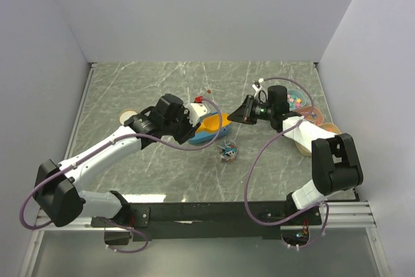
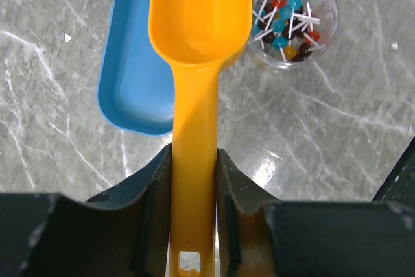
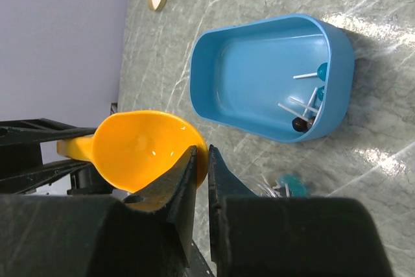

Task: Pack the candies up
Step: Adjust the spatula, then scoop the fake candies from the storage box.

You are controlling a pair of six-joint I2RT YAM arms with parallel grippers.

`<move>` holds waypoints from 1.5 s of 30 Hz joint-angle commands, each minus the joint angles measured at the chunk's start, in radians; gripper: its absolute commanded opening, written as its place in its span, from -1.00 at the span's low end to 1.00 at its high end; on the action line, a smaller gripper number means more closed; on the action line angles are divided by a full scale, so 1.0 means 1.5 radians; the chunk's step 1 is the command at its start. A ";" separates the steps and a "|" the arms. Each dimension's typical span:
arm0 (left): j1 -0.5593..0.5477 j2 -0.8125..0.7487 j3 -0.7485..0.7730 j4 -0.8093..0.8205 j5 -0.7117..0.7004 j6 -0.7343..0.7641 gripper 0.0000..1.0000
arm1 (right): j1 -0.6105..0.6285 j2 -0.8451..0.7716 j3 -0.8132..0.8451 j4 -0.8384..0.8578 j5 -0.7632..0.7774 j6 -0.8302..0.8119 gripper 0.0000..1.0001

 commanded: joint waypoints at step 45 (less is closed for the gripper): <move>-0.006 0.206 0.172 -0.216 -0.197 0.072 -0.99 | 0.154 0.214 0.284 -0.279 0.464 -0.298 -0.45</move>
